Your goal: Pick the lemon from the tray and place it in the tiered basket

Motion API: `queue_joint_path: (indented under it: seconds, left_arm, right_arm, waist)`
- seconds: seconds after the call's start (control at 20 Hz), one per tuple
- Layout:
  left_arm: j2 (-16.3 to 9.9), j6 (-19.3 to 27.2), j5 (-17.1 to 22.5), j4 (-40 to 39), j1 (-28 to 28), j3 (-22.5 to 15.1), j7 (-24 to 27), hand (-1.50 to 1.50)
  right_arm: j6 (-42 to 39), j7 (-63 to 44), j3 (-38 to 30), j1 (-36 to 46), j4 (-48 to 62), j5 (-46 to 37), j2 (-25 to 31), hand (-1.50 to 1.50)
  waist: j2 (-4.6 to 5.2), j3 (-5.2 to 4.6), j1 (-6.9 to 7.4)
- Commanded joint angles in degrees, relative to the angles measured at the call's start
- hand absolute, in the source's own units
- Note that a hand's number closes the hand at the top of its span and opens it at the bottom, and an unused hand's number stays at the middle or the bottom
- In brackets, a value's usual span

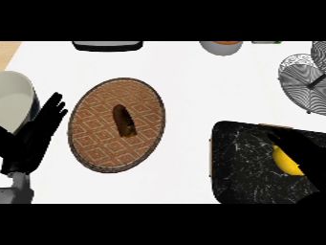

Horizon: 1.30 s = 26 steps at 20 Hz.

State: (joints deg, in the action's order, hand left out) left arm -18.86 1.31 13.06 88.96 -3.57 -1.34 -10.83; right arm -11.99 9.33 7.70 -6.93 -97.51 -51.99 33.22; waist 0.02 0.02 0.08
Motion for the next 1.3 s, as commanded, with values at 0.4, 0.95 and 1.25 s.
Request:
queue_joint_path:
  seconds: [0.4, 0.95, 1.25]
  left_arm:
    - [1.1, -2.8, -1.4, 1.3, -0.2, 2.6, -1.5, 0.00]
    - [3.4, -4.5, -3.8, -1.3, 2.8, 3.5, 3.6, 0.00]
    - [2.9, -2.9, -3.1, -0.5, -0.5, 4.3, 0.6, 0.00]
  right_arm:
    - [-0.1, 3.2, -0.2, 5.4, 11.8, -9.1, -2.3, 1.50]
    - [5.6, 9.3, 1.7, 1.9, 9.8, -15.8, -2.4, 1.50]
    - [5.4, 16.1, -23.0, 5.2, 31.5, -2.7, 12.4, 1.50]
  waist:
    - [0.01, -0.02, 0.22]
    - [-0.05, -0.03, -0.15]
    - [1.04, 0.54, -1.27]
